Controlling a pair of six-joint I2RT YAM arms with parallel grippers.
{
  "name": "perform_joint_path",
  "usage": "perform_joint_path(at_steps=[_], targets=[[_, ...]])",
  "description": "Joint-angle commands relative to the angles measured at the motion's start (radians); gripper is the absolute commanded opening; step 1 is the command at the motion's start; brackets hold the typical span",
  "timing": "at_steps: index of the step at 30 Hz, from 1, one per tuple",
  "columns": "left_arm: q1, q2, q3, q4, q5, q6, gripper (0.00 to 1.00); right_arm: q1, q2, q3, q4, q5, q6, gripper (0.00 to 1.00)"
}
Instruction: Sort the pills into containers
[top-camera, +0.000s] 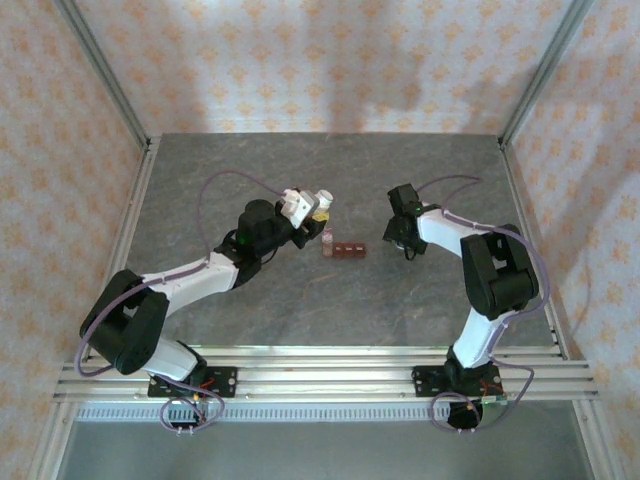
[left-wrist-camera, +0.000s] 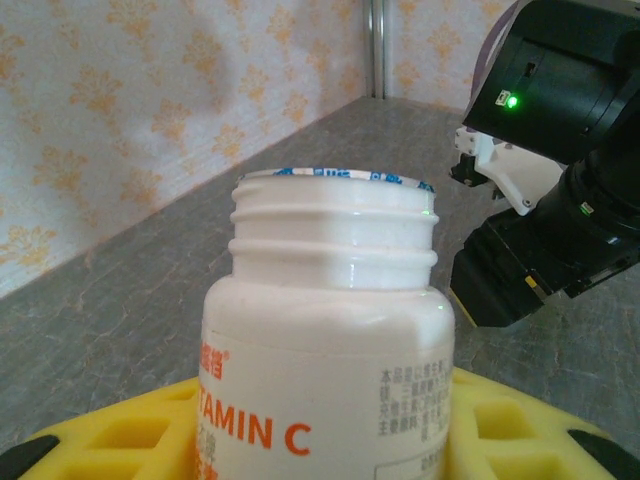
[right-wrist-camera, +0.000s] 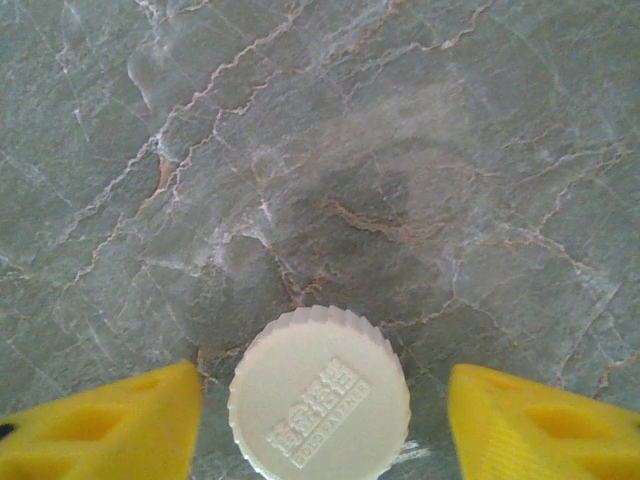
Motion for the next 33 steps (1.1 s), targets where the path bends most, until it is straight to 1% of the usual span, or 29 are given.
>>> perform_joint_path(at_steps=[1, 4, 5, 6, 7, 9, 11, 18, 21, 27, 30, 32, 33], targets=[[-0.005, -0.04, -0.01, 0.053, -0.018, -0.015, 0.0, -0.011, -0.039, 0.002, -0.005, 0.027, -0.003, 0.76], [-0.005, -0.047, -0.01, 0.047, -0.019, -0.009, 0.0, -0.012, -0.086, 0.006, -0.013, 0.037, -0.016, 0.88], [-0.005, -0.049, -0.009, 0.047, -0.019, -0.009, 0.0, -0.011, -0.098, 0.01, -0.019, 0.04, -0.019, 0.9], [-0.005, -0.05, -0.007, 0.046, -0.021, -0.009, 0.0, -0.011, -0.11, 0.018, -0.03, 0.048, -0.026, 0.95], [-0.005, -0.051, -0.004, 0.046, -0.021, -0.01, 0.0, -0.012, -0.121, 0.024, -0.04, 0.056, -0.032, 0.97], [-0.006, -0.05, -0.001, 0.043, -0.018, -0.011, 0.0, -0.011, -0.142, 0.036, -0.058, 0.087, -0.042, 0.98], [-0.005, -0.047, 0.003, 0.044, -0.015, -0.01, 0.0, -0.011, -0.167, 0.043, -0.073, 0.143, -0.045, 1.0], [-0.006, -0.042, 0.009, 0.045, -0.007, -0.013, 0.0, -0.011, -0.236, 0.028, -0.087, 0.438, -0.014, 1.0], [-0.005, -0.037, 0.012, 0.045, -0.004, -0.013, 0.0, -0.011, -0.253, 0.009, -0.061, 0.476, -0.021, 1.0], [-0.005, -0.037, 0.019, 0.028, -0.001, -0.013, 0.0, -0.012, -0.308, -0.065, 0.034, 0.489, -0.015, 1.0], [-0.005, -0.043, 0.02, 0.009, -0.002, -0.013, 0.0, -0.014, -0.357, -0.111, 0.091, 0.409, -0.032, 1.0], [-0.006, -0.051, 0.02, -0.012, -0.003, -0.015, 0.0, -0.016, -0.364, -0.097, 0.054, 0.373, -0.012, 1.0], [-0.006, -0.057, 0.018, -0.023, -0.003, -0.018, 0.0, -0.016, -0.361, -0.094, 0.059, 0.316, -0.04, 1.0]])
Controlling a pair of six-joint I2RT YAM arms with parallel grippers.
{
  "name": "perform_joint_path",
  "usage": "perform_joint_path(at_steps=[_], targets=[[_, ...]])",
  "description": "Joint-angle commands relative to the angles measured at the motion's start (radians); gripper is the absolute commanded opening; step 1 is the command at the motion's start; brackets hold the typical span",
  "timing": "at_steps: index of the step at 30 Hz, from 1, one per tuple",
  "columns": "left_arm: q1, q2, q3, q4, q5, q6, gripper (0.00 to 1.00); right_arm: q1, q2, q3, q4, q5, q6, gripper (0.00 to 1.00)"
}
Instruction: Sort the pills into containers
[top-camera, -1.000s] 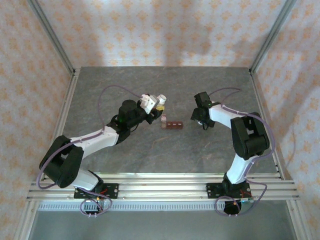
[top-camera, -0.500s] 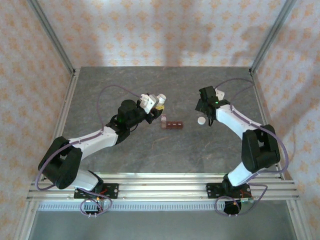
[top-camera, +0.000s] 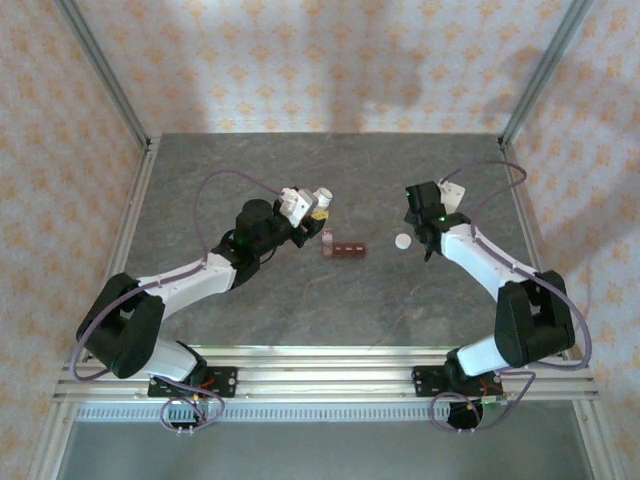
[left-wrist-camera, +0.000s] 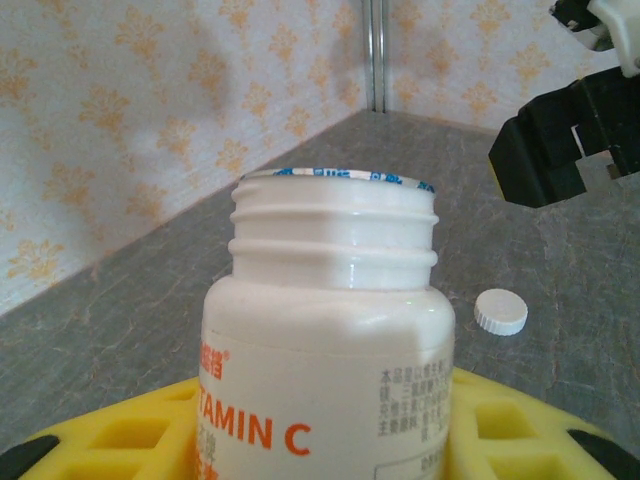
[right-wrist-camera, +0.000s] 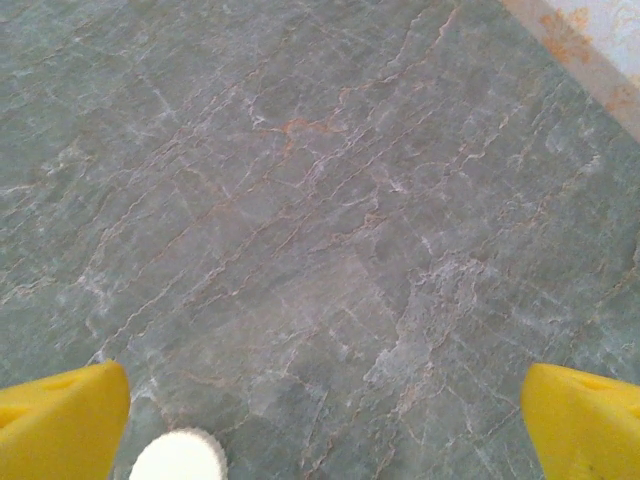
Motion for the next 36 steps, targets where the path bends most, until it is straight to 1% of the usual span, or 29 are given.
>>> perform_joint_path(at_steps=[1, 4, 6, 7, 12, 15, 17, 21, 27, 30, 36], targets=[[-0.007, -0.038, 0.016, -0.024, -0.004, -0.02, 0.0, -0.007, -0.022, 0.008, 0.038, -0.116, -0.03, 1.0], [-0.008, -0.05, 0.001, -0.038, -0.011, -0.036, 0.0, -0.008, -0.018, 0.008, 0.051, -0.241, -0.031, 1.0], [-0.012, -0.06, -0.008, -0.058, -0.016, -0.052, 0.0, -0.008, -0.008, 0.014, 0.062, -0.349, -0.023, 1.0], [-0.014, -0.065, -0.013, -0.072, -0.021, -0.057, 0.0, -0.008, 0.0, 0.018, 0.062, -0.394, -0.016, 0.98], [-0.022, -0.082, -0.032, -0.155, -0.031, -0.096, 0.0, -0.008, 0.07, 0.029, 0.101, -0.642, 0.048, 0.86], [-0.026, -0.082, -0.046, -0.186, -0.033, -0.131, 0.0, -0.007, 0.12, 0.026, 0.152, -0.756, 0.091, 0.78], [-0.026, -0.08, -0.054, -0.201, -0.04, -0.155, 0.0, -0.003, 0.151, 0.027, 0.178, -0.805, 0.112, 0.71], [-0.031, -0.06, -0.061, -0.243, -0.044, -0.183, 0.0, 0.012, 0.208, 0.045, 0.208, -0.855, 0.123, 0.6], [-0.037, -0.049, -0.092, -0.264, -0.041, -0.206, 0.0, 0.04, 0.285, 0.097, 0.208, -0.871, 0.118, 0.44], [-0.038, -0.043, -0.106, -0.266, -0.034, -0.21, 0.0, 0.048, 0.321, 0.12, 0.205, -0.872, 0.117, 0.41], [-0.04, -0.024, -0.11, -0.302, -0.013, -0.203, 0.0, 0.059, 0.385, 0.165, 0.202, -0.862, 0.113, 0.4]])
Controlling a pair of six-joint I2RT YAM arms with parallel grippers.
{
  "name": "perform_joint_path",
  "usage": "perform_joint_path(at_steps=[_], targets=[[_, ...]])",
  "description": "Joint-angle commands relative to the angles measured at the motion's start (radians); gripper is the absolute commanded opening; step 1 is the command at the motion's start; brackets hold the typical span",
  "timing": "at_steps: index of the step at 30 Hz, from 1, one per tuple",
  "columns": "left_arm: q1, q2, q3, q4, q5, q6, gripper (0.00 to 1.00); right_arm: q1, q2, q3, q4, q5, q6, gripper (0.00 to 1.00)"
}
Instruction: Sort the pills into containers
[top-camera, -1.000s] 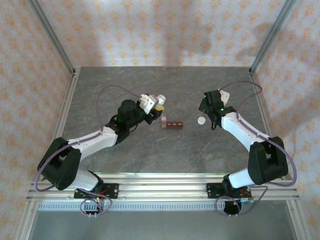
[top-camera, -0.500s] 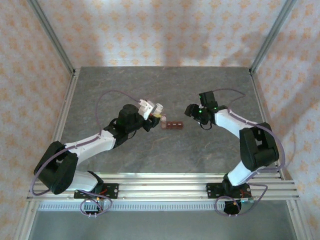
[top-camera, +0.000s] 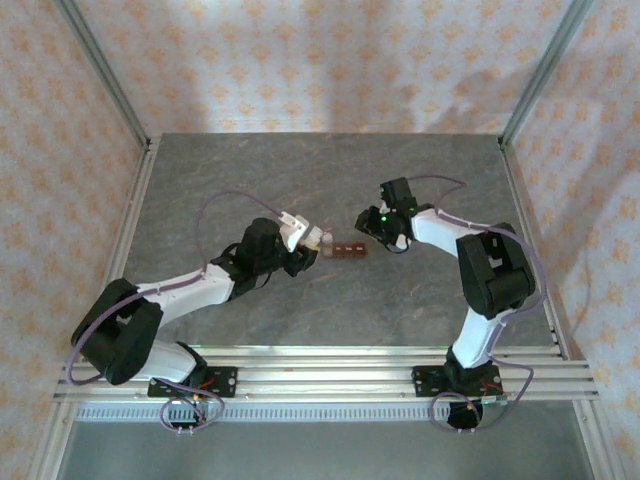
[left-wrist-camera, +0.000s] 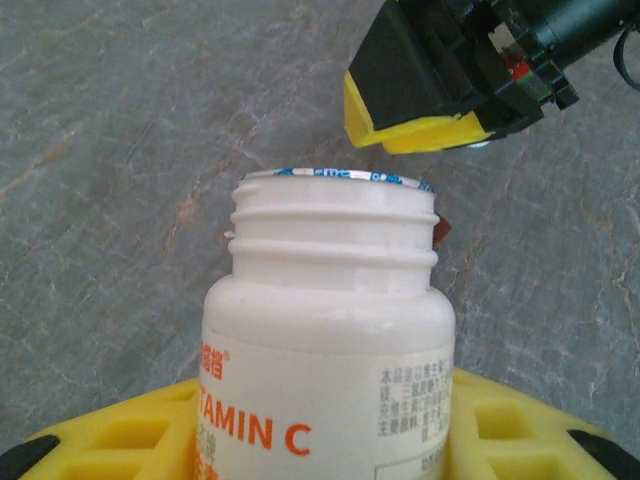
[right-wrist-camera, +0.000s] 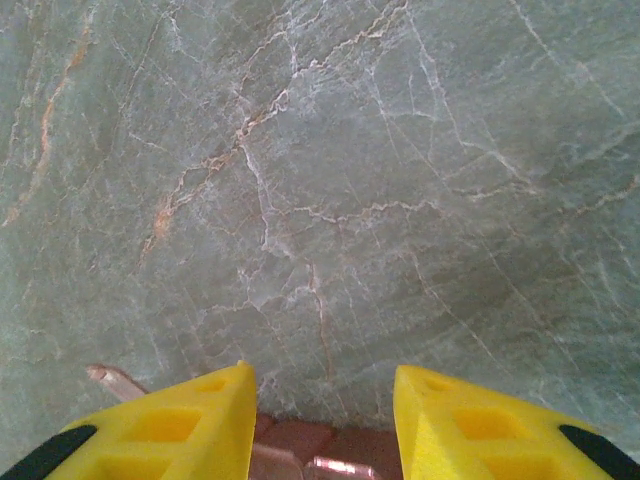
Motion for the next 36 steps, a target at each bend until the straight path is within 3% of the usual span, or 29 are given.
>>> perform_joint_path(at_steps=[1, 36], targets=[[-0.007, 0.013, -0.005, -0.018, 0.009, -0.014, 0.0, 0.006, 0.035, 0.041, 0.01, 0.001, -0.004, 0.4], [-0.009, 0.038, 0.002, 0.001, 0.007, -0.039, 0.0, 0.056, -0.053, -0.107, 0.025, -0.093, 0.002, 0.34]])
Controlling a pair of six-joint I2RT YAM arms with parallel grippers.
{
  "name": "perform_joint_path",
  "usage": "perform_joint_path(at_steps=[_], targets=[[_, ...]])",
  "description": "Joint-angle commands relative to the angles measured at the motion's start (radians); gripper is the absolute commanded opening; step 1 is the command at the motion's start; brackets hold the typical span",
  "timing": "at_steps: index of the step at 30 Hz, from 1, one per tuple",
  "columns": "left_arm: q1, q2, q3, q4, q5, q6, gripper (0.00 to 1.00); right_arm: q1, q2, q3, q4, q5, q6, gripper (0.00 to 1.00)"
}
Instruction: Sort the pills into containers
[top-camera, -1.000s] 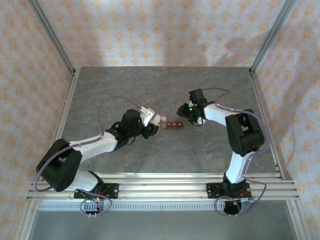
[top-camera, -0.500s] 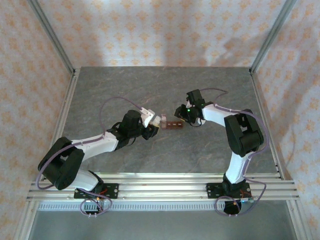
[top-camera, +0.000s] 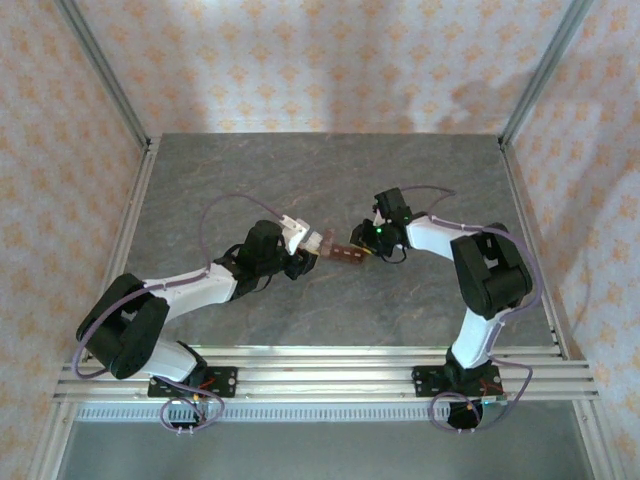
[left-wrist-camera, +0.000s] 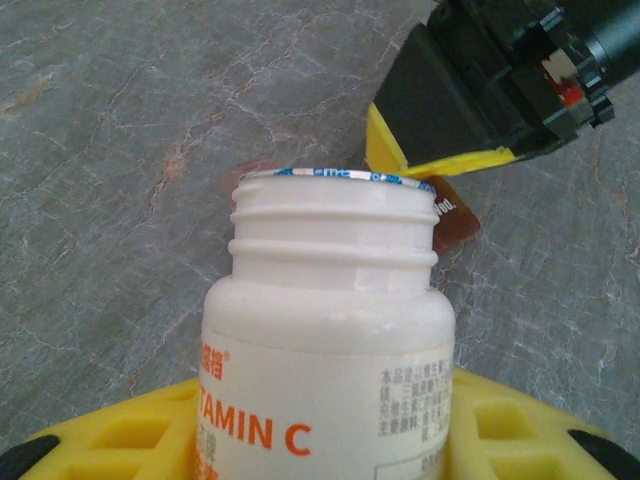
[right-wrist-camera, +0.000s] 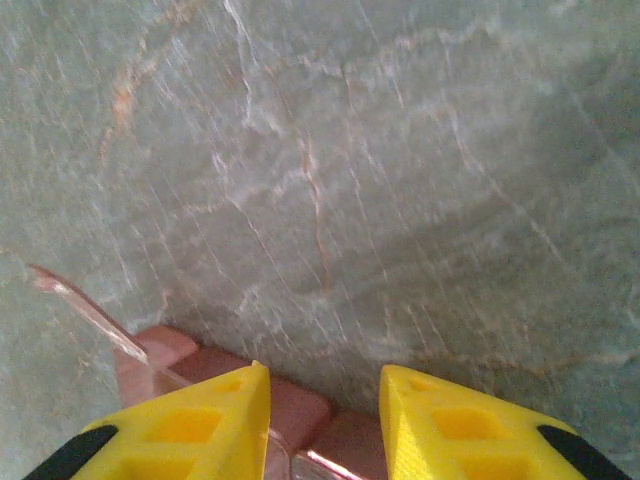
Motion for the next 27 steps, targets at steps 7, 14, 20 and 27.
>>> perform_joint_path(at_steps=[7, 14, 20, 27], targets=[[-0.008, 0.007, 0.009, 0.004, -0.002, -0.004, 0.0, 0.018, -0.133, -0.071, 0.012, 0.051, 0.012, 0.46], [-0.008, 0.02, 0.016, -0.013, -0.004, -0.001, 0.0, 0.018, -0.219, -0.06, -0.057, 0.145, -0.042, 0.76], [-0.008, 0.03, 0.038, -0.065, -0.007, 0.012, 0.0, 0.017, -0.245, -0.051, -0.117, 0.225, -0.107, 0.89], [-0.009, 0.047, 0.083, -0.147, -0.013, 0.041, 0.0, 0.018, -0.246, -0.054, -0.152, 0.268, -0.142, 0.9]])
